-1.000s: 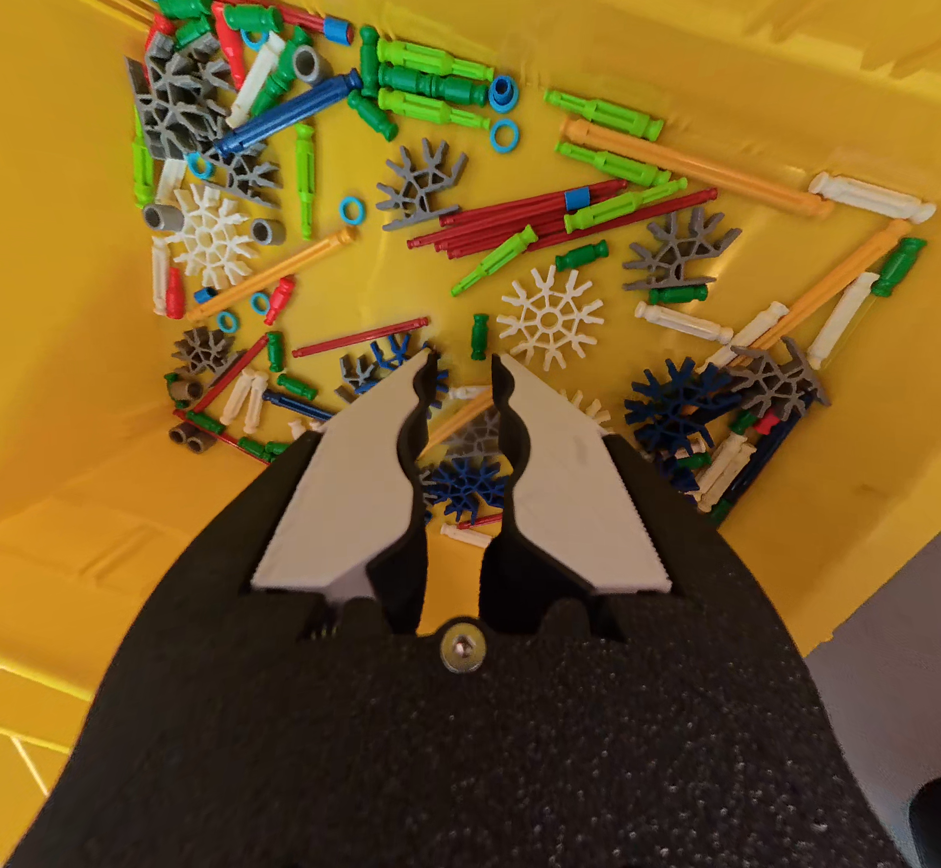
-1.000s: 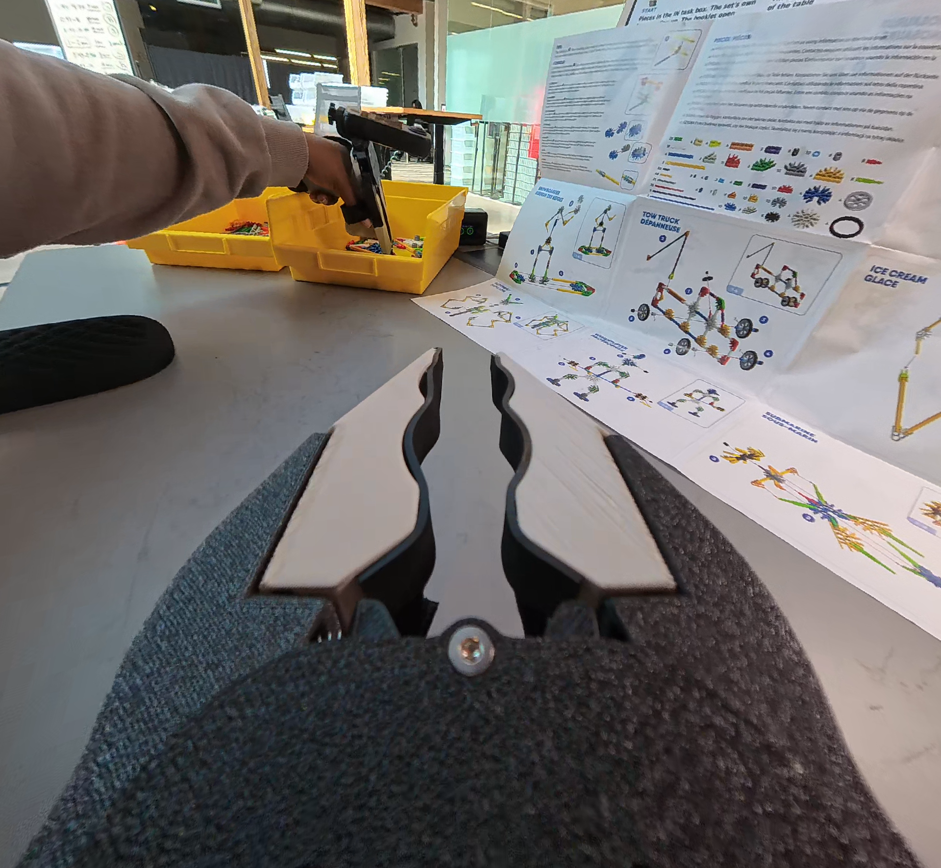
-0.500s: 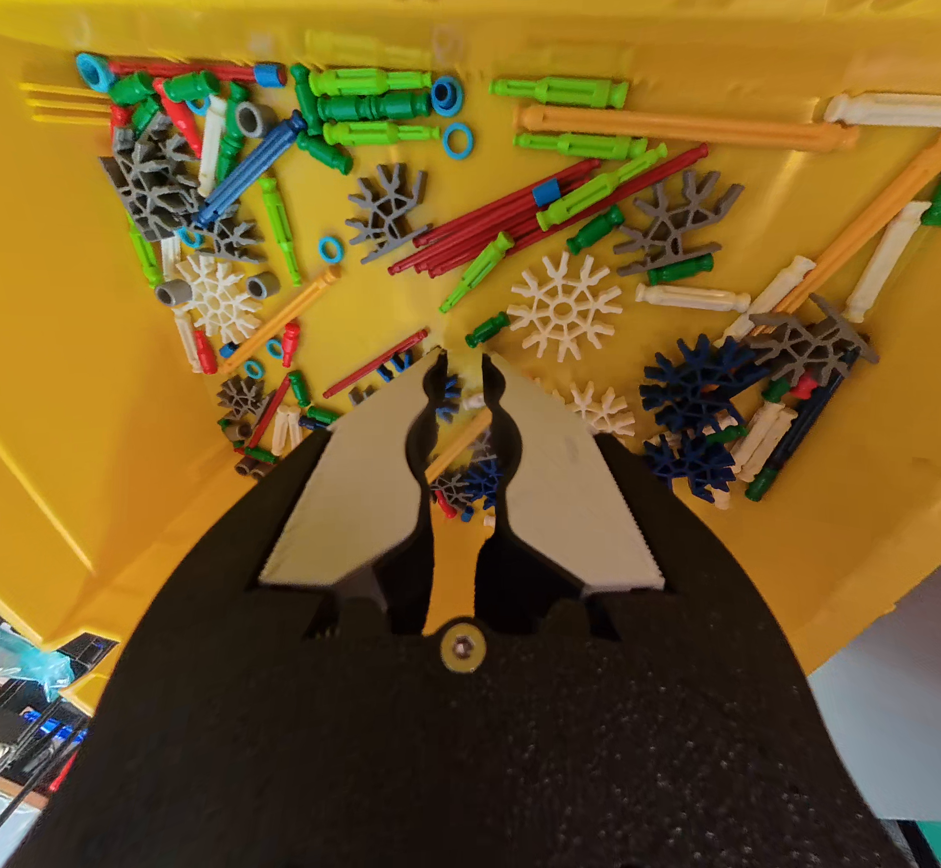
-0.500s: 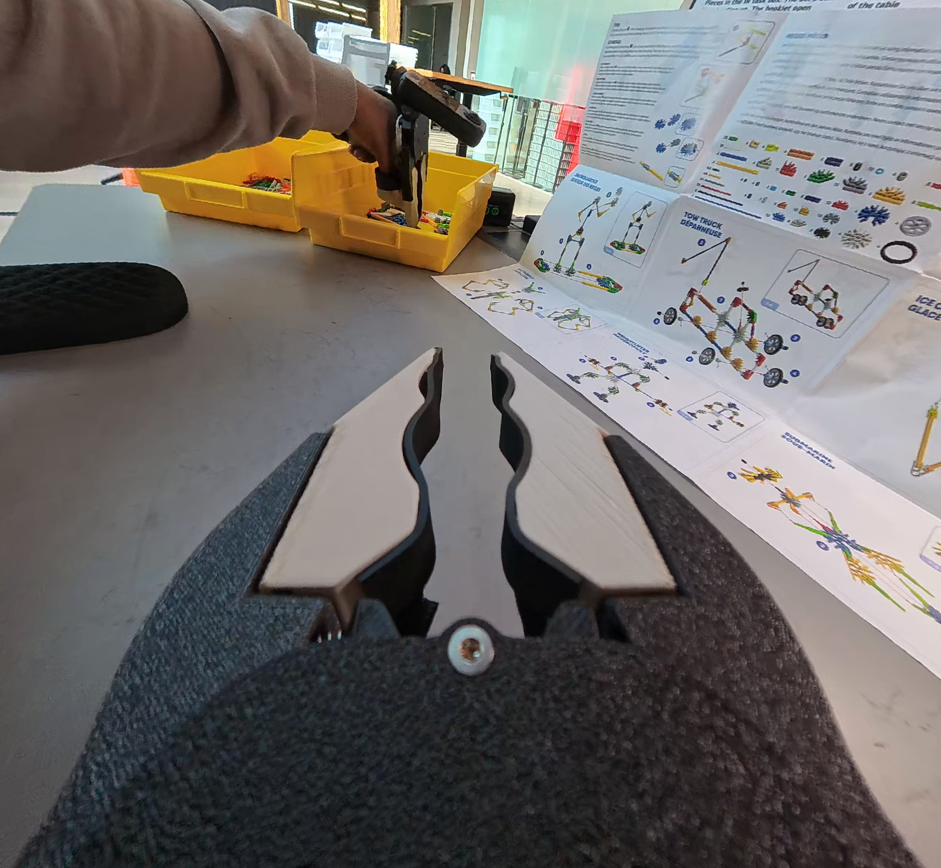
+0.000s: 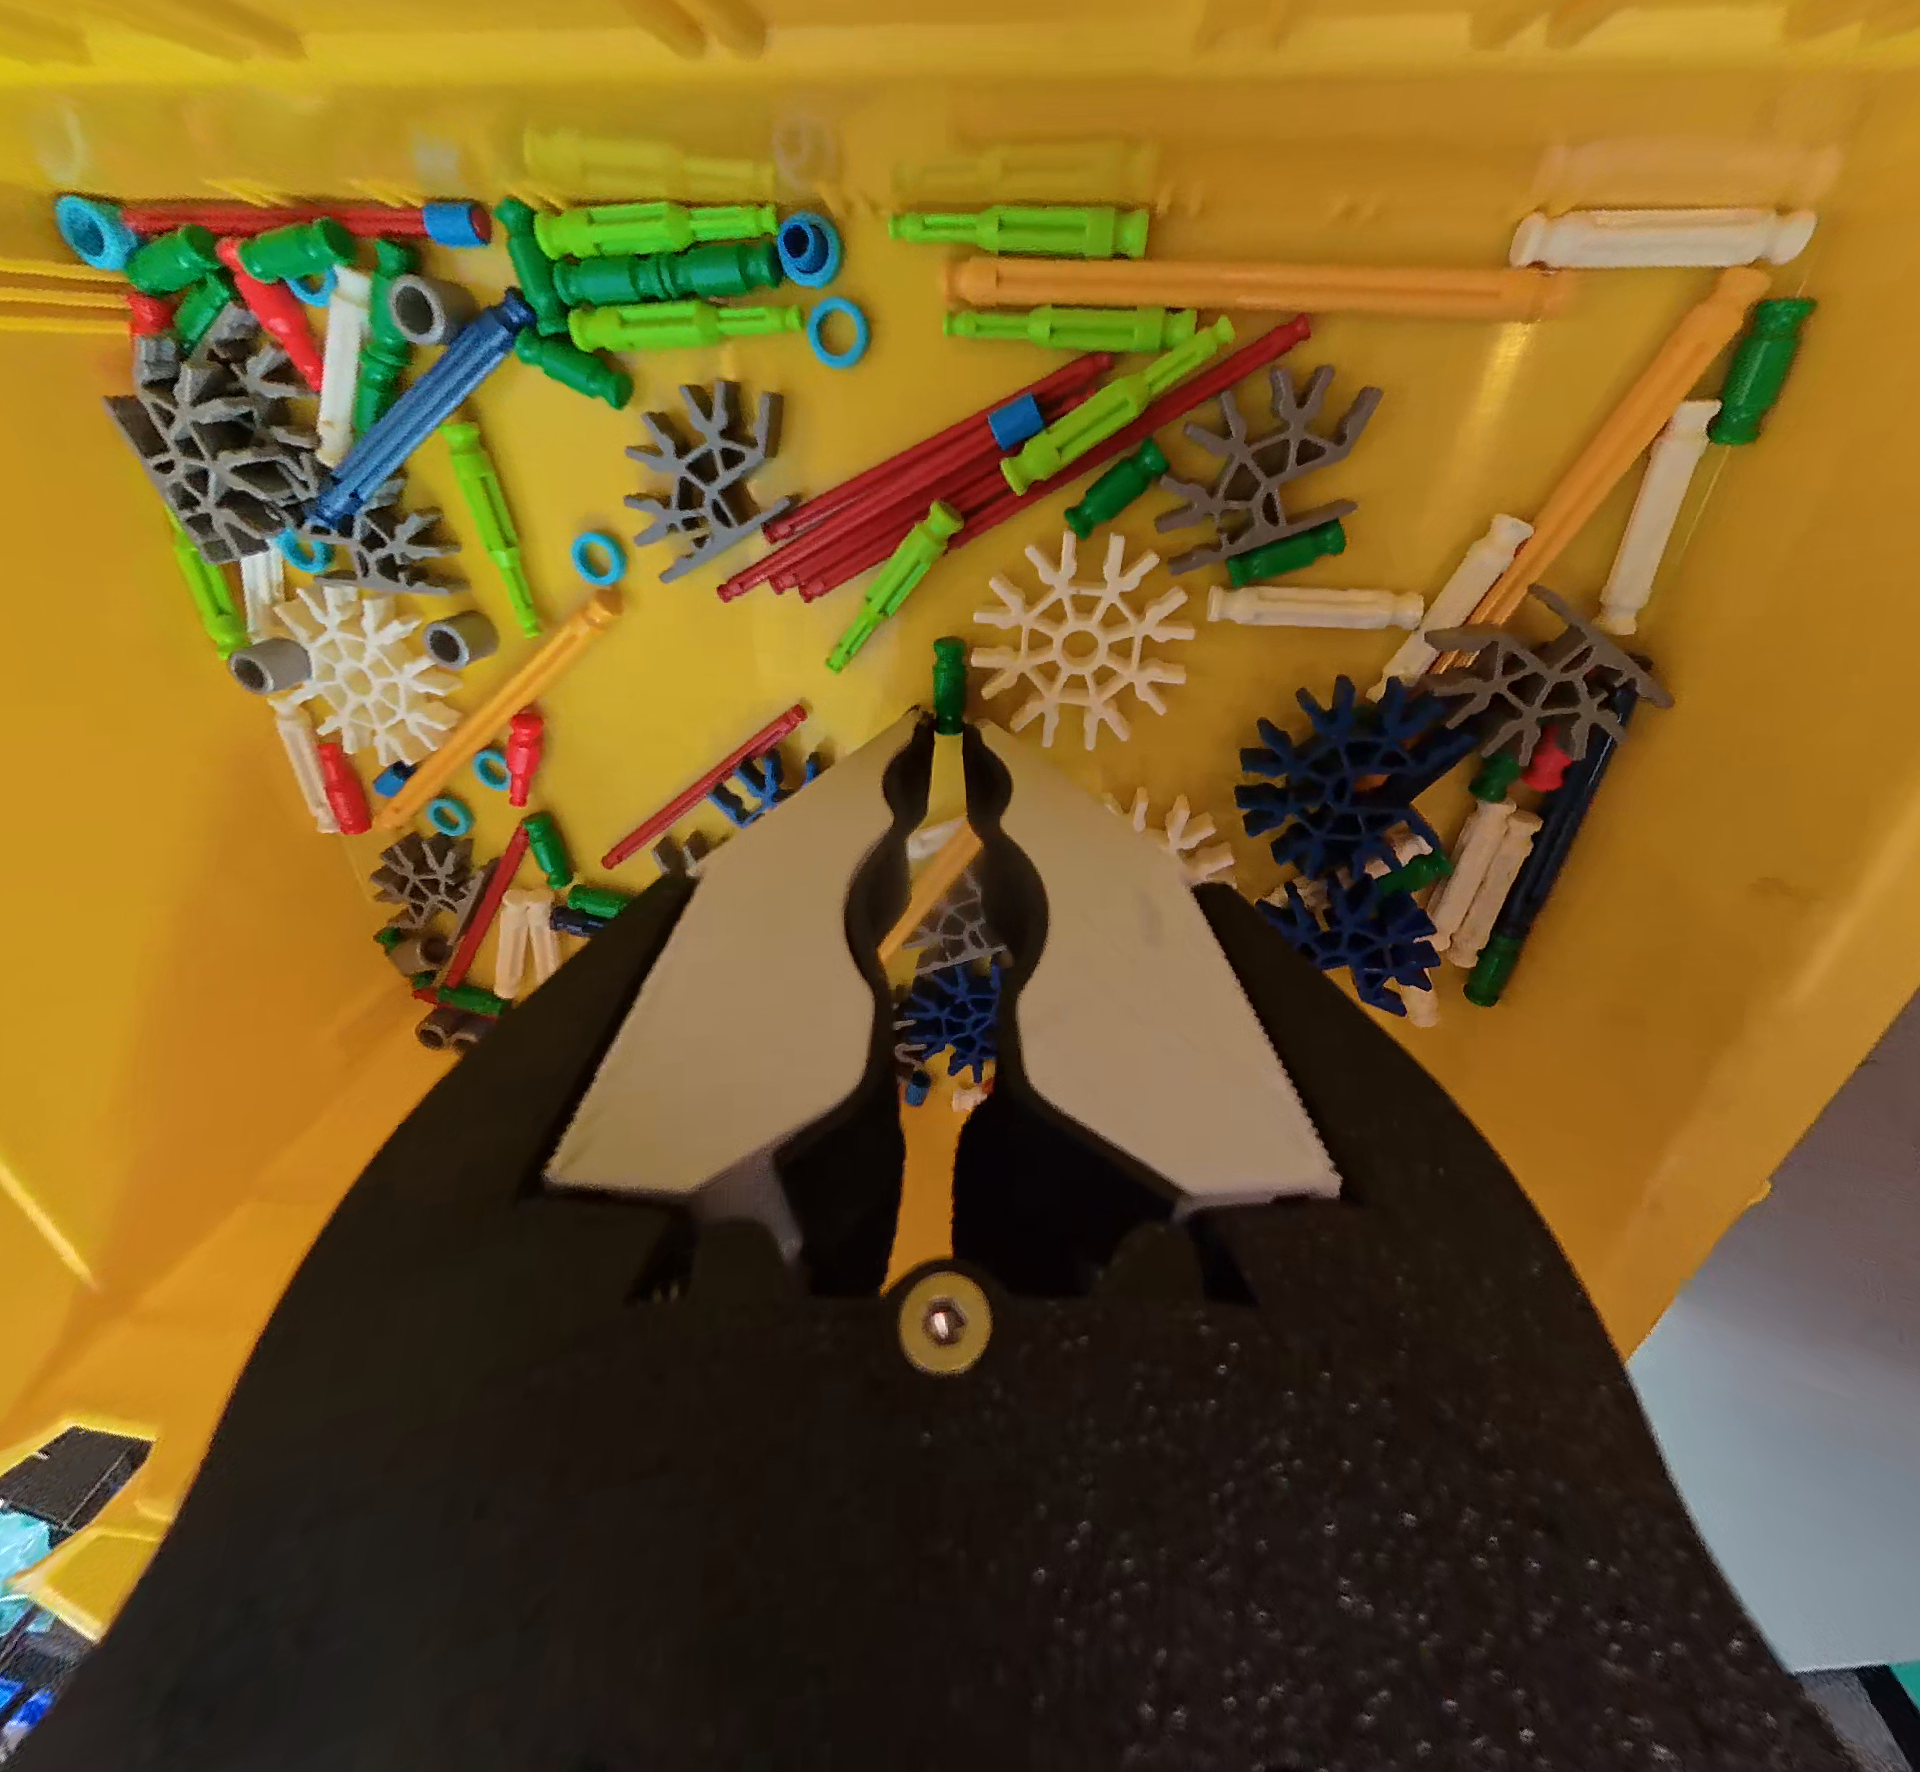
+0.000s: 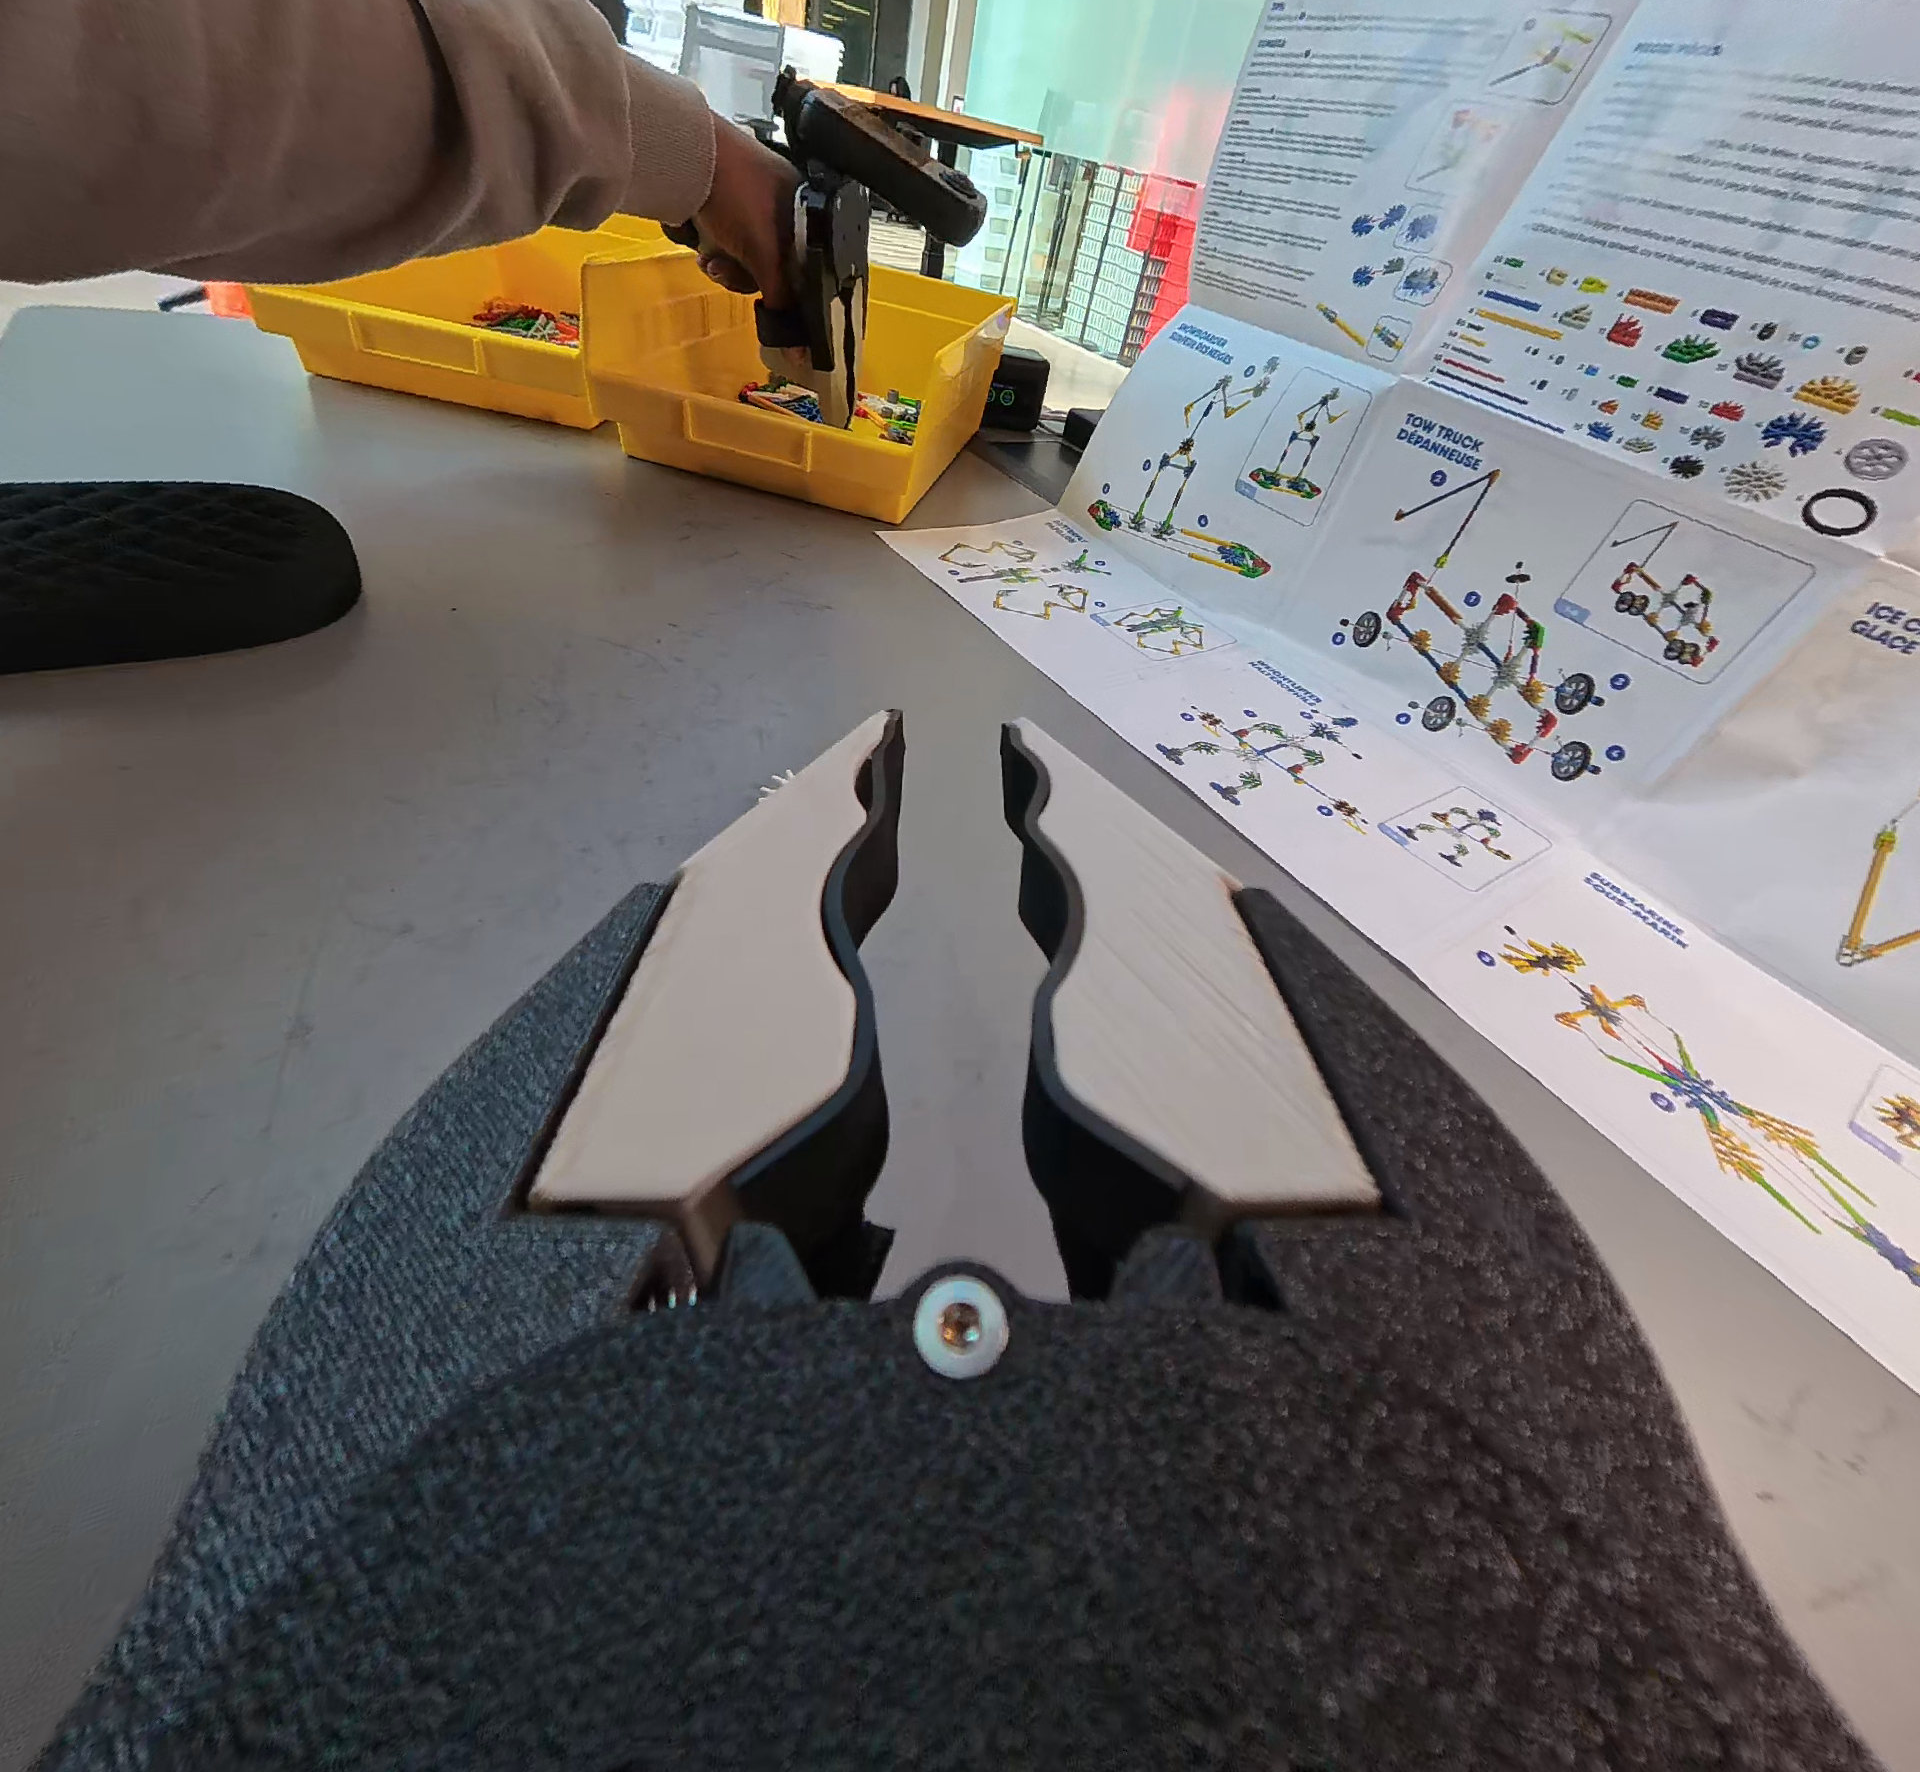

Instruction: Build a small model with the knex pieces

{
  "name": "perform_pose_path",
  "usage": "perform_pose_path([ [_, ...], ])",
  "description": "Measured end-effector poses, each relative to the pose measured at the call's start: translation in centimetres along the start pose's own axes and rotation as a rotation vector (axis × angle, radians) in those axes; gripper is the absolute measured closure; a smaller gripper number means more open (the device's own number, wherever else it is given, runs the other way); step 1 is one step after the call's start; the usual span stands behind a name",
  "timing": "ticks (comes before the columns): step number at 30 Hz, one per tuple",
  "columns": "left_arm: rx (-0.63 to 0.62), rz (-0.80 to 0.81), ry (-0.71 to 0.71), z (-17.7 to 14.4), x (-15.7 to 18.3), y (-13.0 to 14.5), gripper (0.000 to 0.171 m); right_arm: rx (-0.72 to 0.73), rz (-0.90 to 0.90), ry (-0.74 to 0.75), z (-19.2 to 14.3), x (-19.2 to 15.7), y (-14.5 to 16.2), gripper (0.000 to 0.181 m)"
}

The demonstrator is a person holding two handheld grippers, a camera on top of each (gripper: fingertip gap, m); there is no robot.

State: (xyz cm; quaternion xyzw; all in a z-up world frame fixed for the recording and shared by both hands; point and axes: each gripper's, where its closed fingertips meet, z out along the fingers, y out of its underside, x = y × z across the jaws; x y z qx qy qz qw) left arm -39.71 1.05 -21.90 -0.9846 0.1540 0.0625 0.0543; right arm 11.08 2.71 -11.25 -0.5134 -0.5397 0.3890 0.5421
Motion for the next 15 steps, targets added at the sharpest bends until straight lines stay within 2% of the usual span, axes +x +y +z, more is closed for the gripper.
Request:
perform_pose_path([
  [4,0.054,-0.019,-0.045,-1.6,-0.2,-0.3,0.166,-0.016,-0.054,-0.012,0.2,-0.8,0.2,0.164],
  [7,0.262,0.008,-0.080,-7.3,2.6,-2.8,0.167,-0.025,-0.109,-0.023,0.3,-1.6,0.4,0.164],
  [9,0.428,0.104,-0.073,-11.6,7.7,-4.8,0.167,-0.045,-0.126,-0.033,0.5,-1.9,0.7,0.163],
  [11,0.570,0.193,-0.008,-14.0,15.1,-6.7,0.166,-0.062,-0.127,-0.027,0.9,-1.9,0.8,0.161],
  [13,0.637,0.312,0.054,-13.4,23.0,-7.3,0.166,-0.072,-0.112,-0.031,1.4,-2.0,0.9,0.159],
  [15,0.696,0.414,0.116,-11.6,30.1,-7.6,0.166,-0.107,-0.120,-0.043,1.9,-2.5,1.3,0.158],
])
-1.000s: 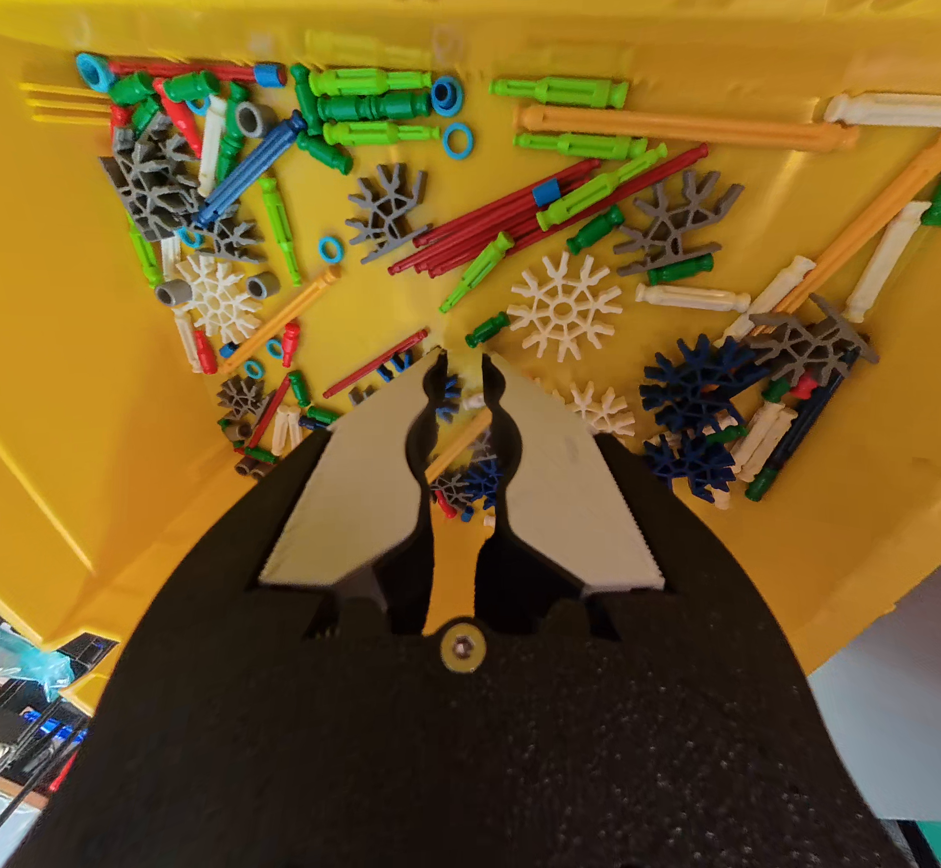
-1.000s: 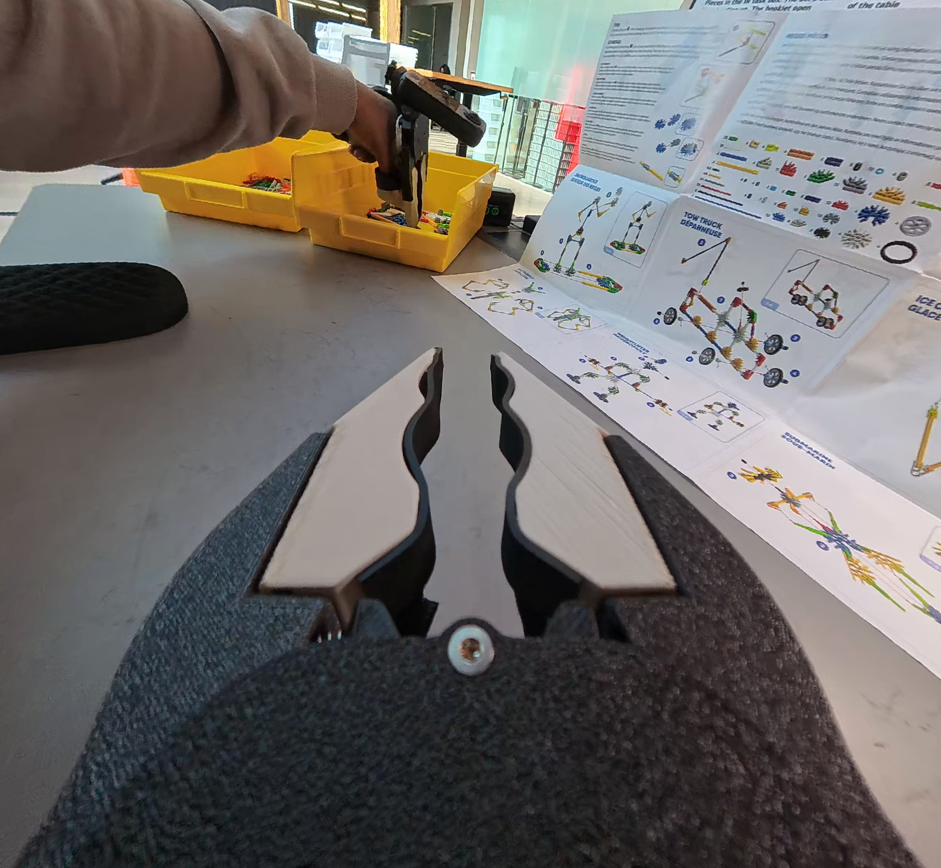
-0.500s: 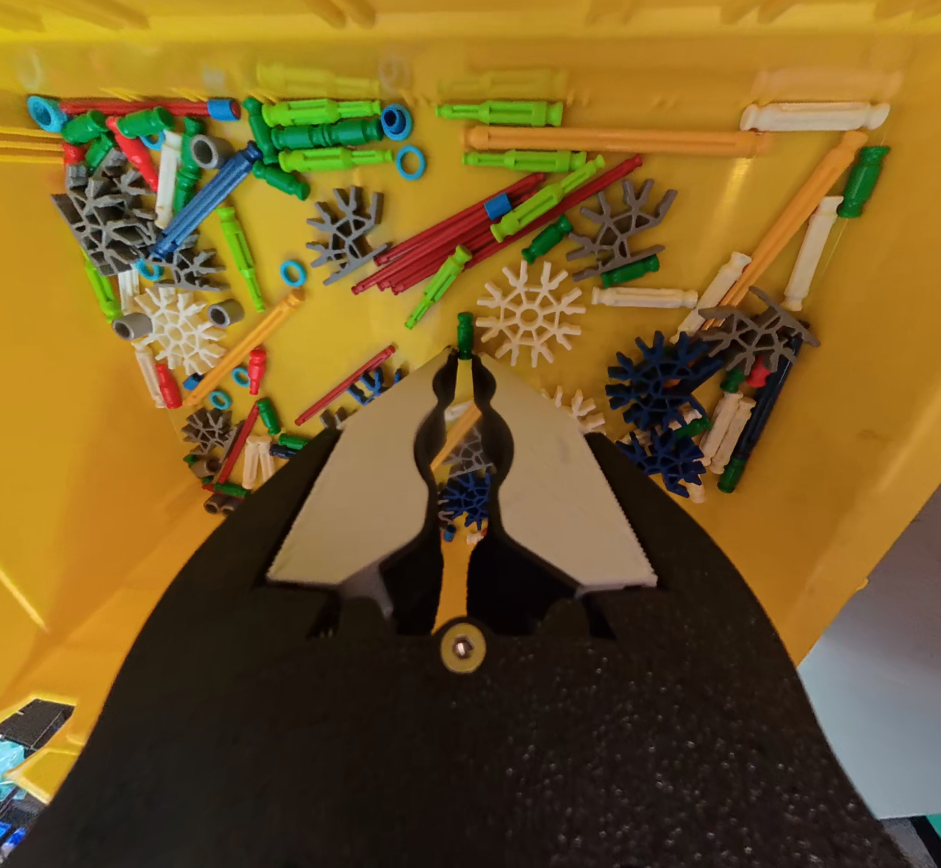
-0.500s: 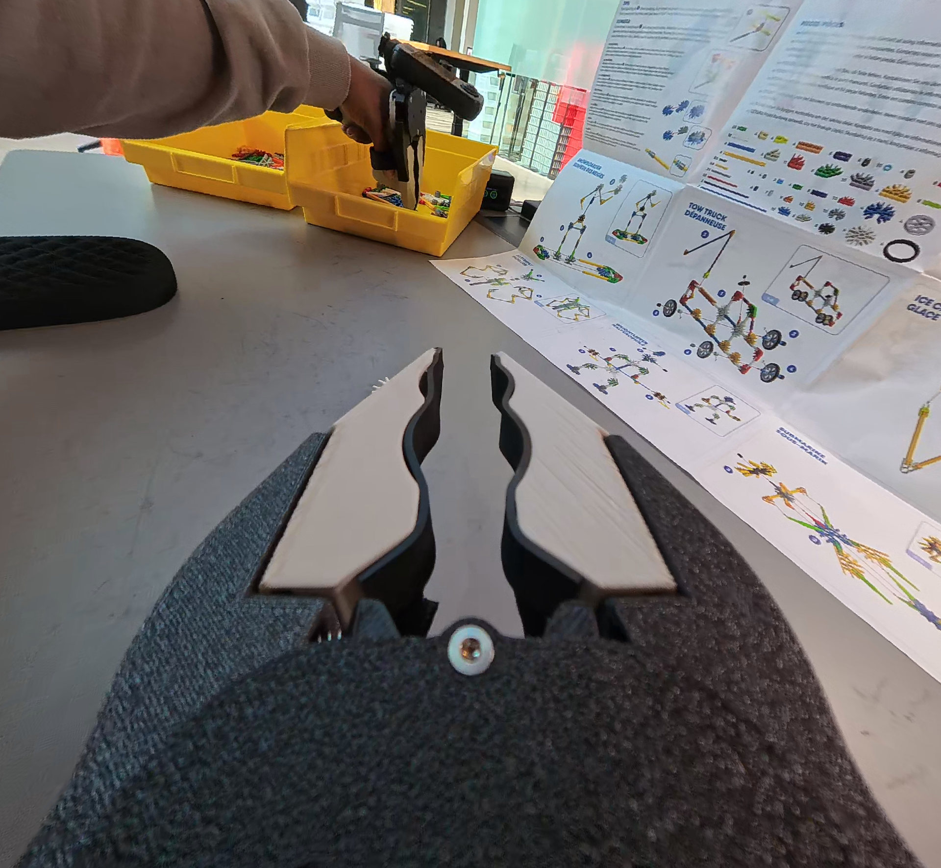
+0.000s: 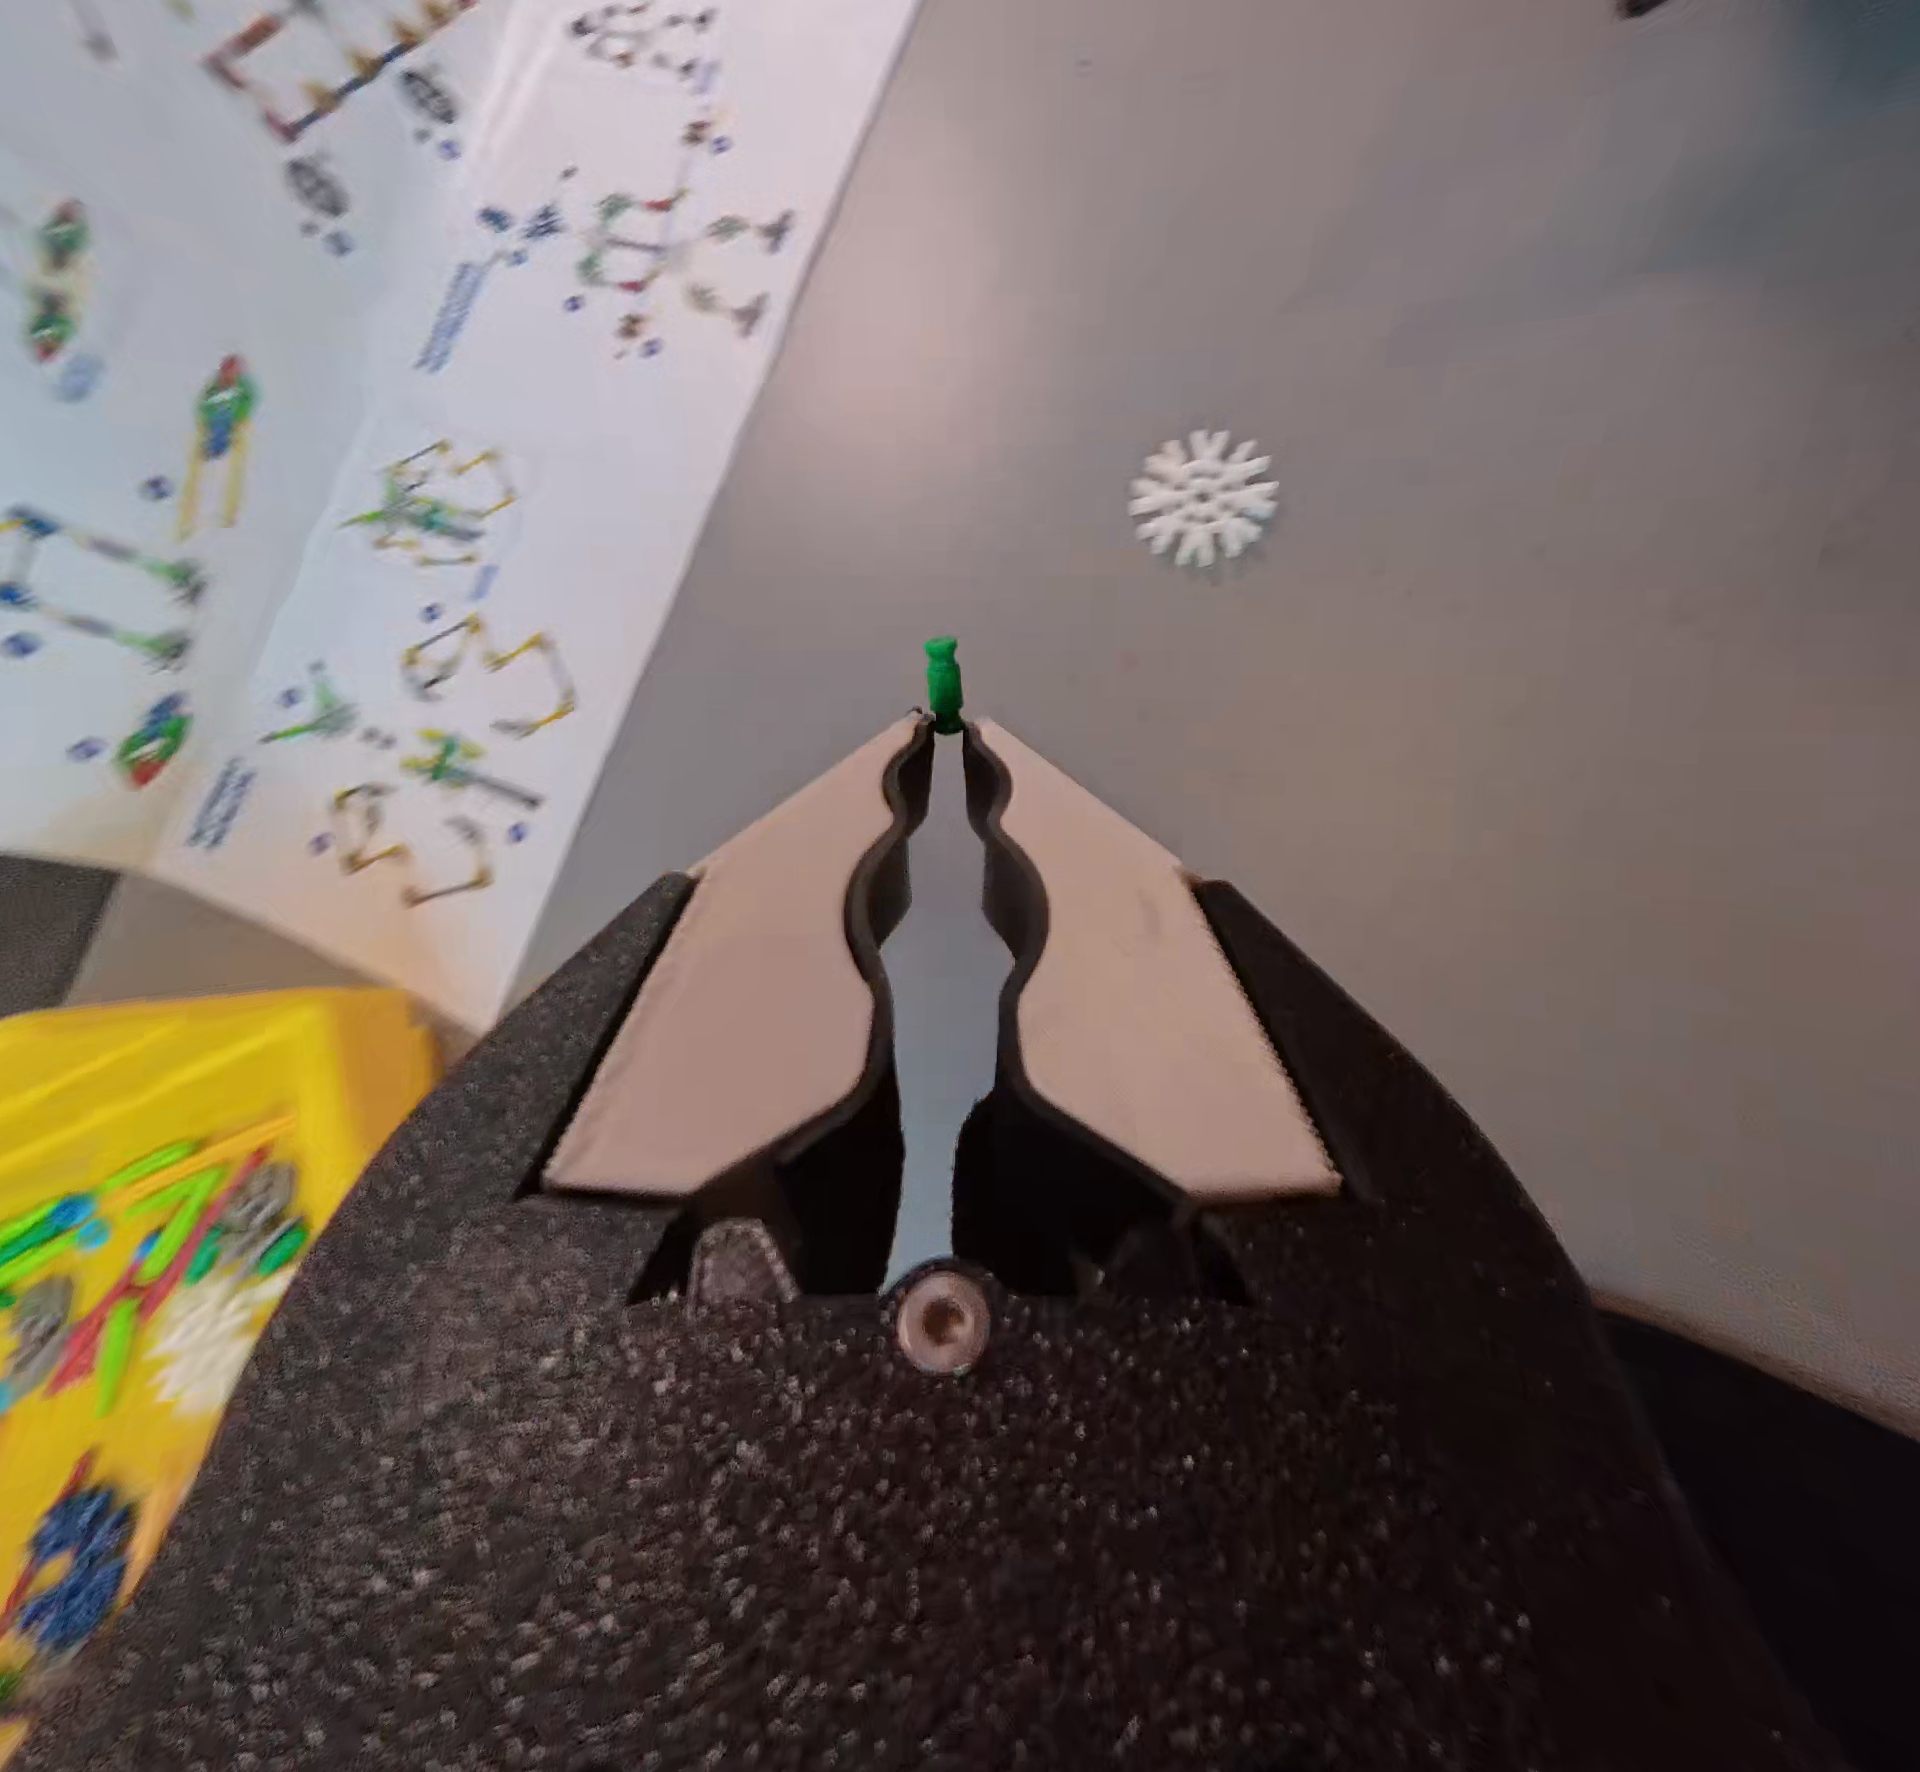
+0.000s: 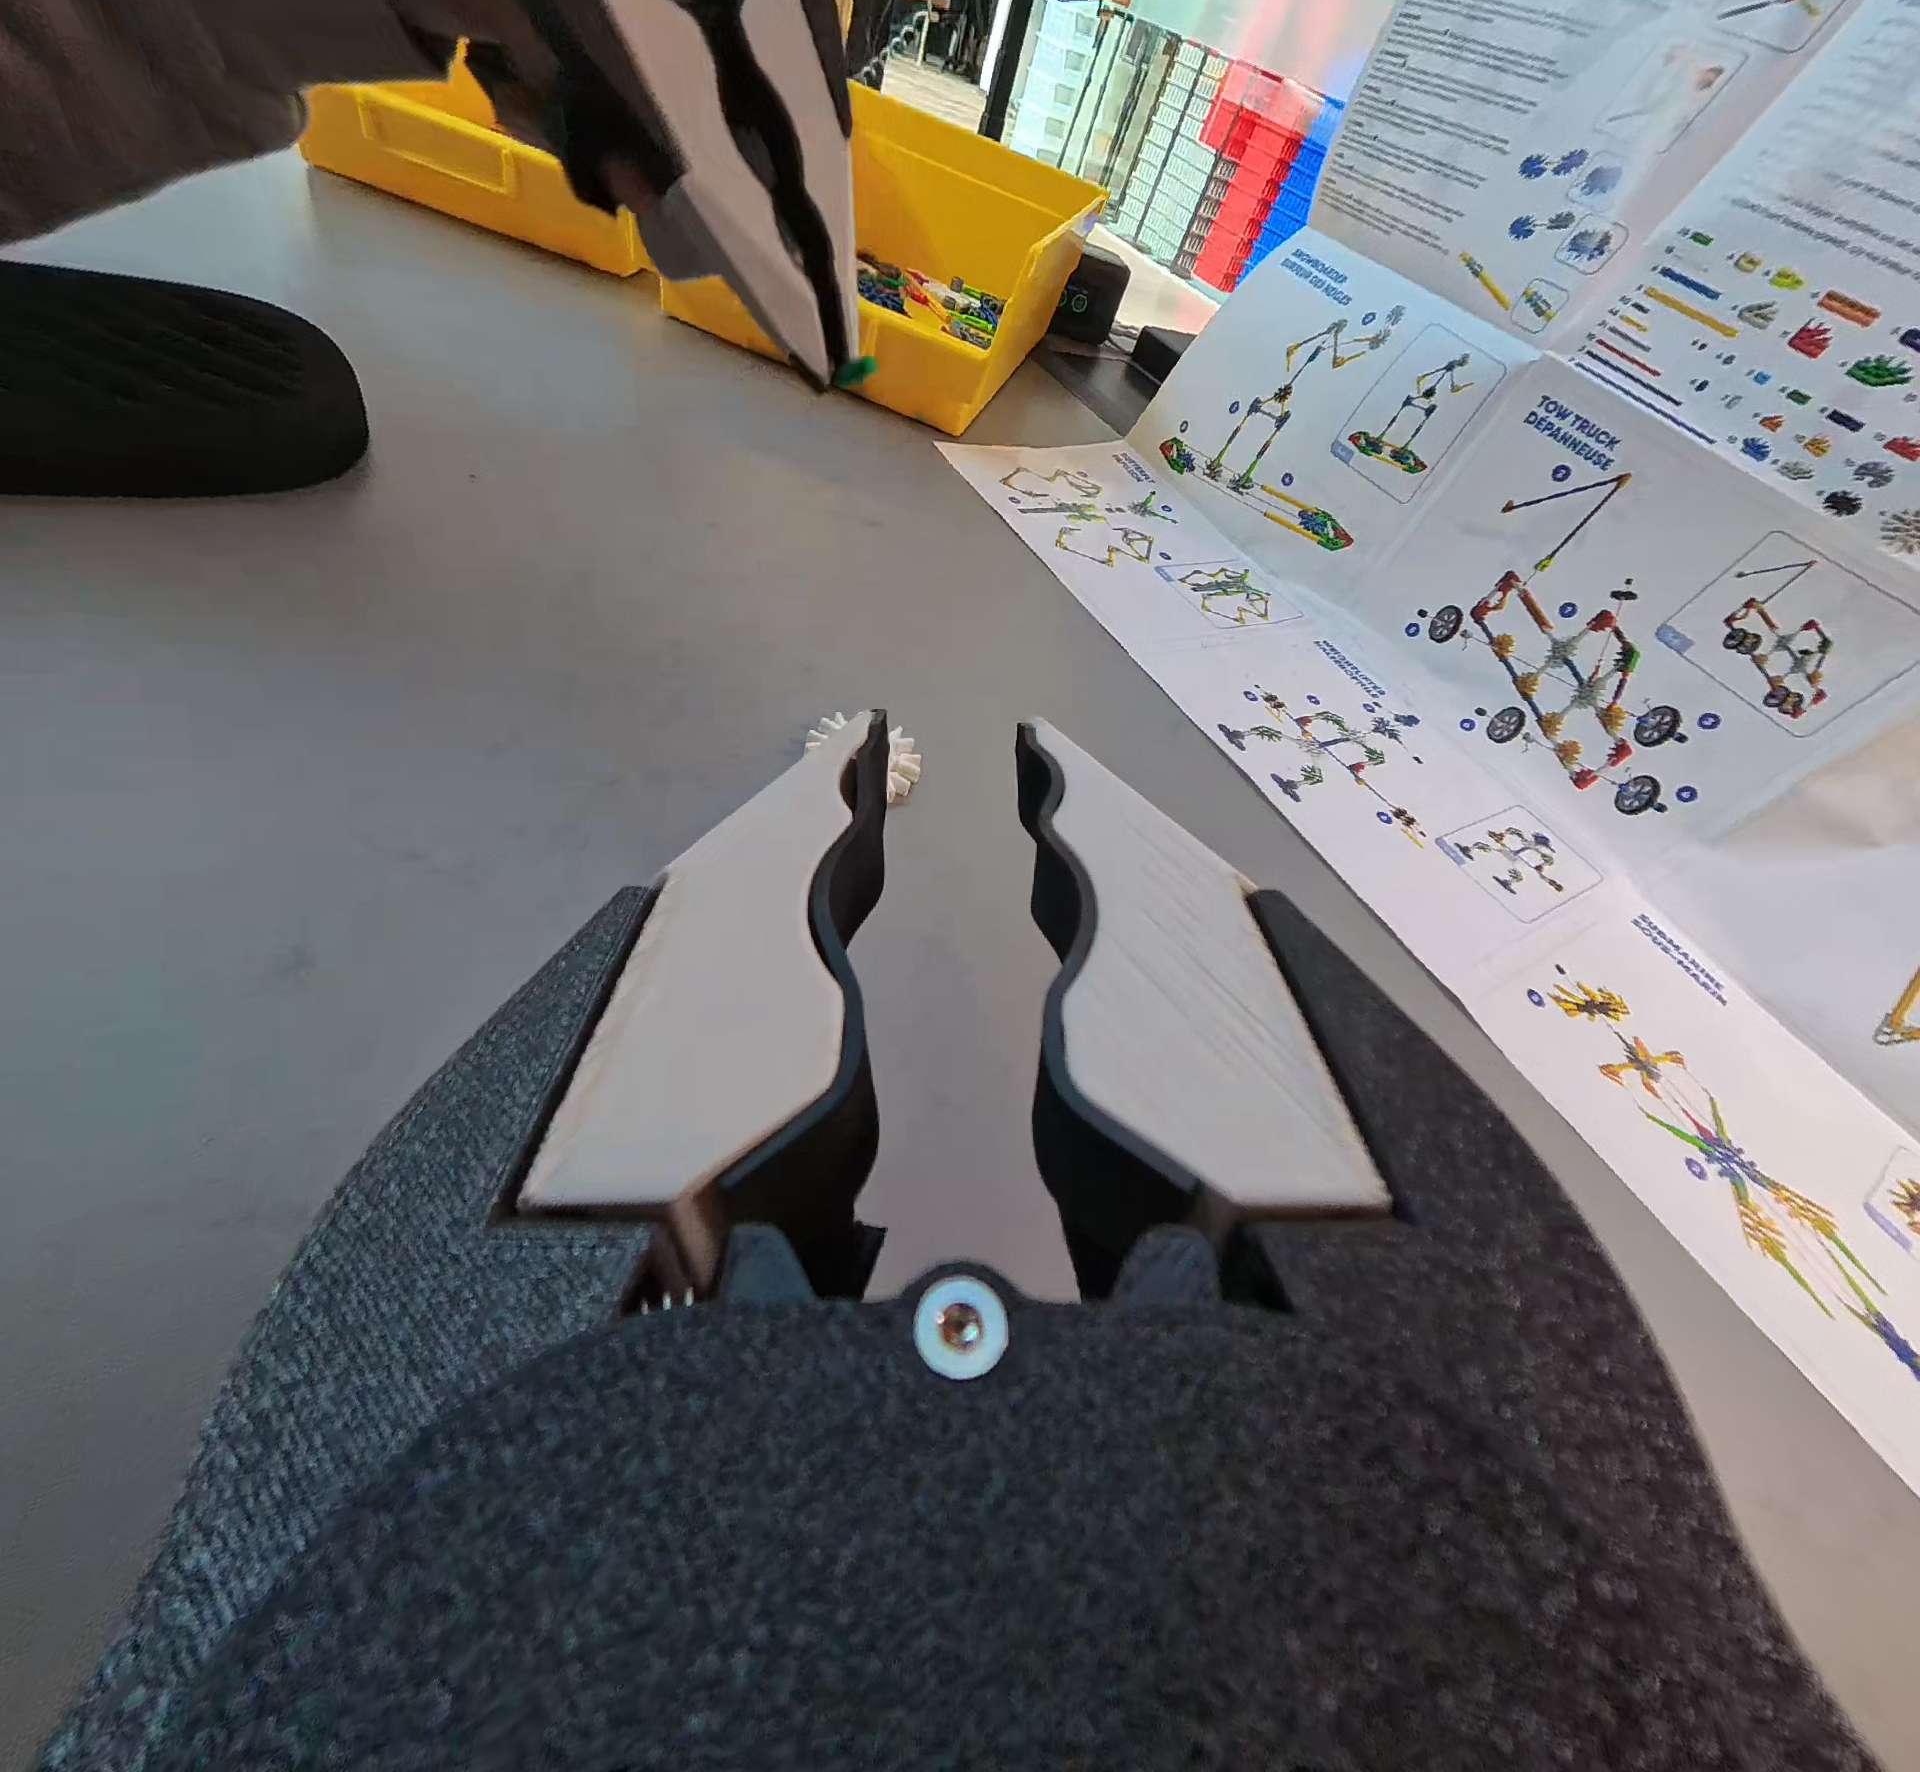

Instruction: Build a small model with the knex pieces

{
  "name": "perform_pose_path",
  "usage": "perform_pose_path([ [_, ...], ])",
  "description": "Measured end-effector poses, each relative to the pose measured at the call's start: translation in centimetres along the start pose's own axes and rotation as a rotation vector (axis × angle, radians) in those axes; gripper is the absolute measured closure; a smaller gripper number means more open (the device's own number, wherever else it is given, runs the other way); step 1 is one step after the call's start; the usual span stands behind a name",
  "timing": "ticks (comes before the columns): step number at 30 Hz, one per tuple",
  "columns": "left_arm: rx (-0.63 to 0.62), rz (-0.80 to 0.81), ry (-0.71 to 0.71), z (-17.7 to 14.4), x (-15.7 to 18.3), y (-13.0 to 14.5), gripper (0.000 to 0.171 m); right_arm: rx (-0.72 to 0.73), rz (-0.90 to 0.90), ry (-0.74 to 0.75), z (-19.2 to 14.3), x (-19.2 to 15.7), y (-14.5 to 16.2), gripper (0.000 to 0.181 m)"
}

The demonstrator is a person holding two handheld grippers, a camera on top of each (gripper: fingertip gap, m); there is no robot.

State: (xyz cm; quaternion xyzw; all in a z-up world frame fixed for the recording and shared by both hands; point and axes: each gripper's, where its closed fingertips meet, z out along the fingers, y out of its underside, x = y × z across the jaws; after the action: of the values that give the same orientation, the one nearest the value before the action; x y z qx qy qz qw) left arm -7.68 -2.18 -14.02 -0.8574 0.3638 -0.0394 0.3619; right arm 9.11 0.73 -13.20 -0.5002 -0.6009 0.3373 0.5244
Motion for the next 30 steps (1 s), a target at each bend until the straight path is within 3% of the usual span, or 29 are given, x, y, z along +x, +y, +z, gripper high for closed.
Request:
perform_pose_path([
  [4,0.070,0.081,0.162,5.0,8.3,-0.6,0.166,-0.114,-0.025,-0.159,2.0,-3.4,0.9,0.157],
  [8,0.038,0.134,0.203,7.4,11.0,0.2,0.166,-0.249,-0.107,-0.341,4.5,-6.6,2.3,0.157],
  [13,0.048,0.139,0.196,7.3,11.5,0.7,0.166,-0.334,-0.219,-0.474,7.4,-7.8,3.3,0.158],
  [16,0.060,0.124,0.204,7.2,11.4,0.8,0.166,-0.357,-0.219,-0.520,8.1,-8.0,3.5,0.173],
  [20,0.092,0.104,0.228,7.2,11.4,0.9,0.166,-0.388,-0.224,-0.530,7.8,-8.5,5.0,0.174],
  [27,0.106,0.095,0.235,7.2,11.4,0.9,0.165,-0.402,-0.217,-0.514,7.8,-8.6,4.9,0.176],
  [30,0.145,0.064,0.201,6.3,10.0,0.6,0.151,-0.407,-0.214,-0.503,7.7,-8.5,4.9,0.176],
])
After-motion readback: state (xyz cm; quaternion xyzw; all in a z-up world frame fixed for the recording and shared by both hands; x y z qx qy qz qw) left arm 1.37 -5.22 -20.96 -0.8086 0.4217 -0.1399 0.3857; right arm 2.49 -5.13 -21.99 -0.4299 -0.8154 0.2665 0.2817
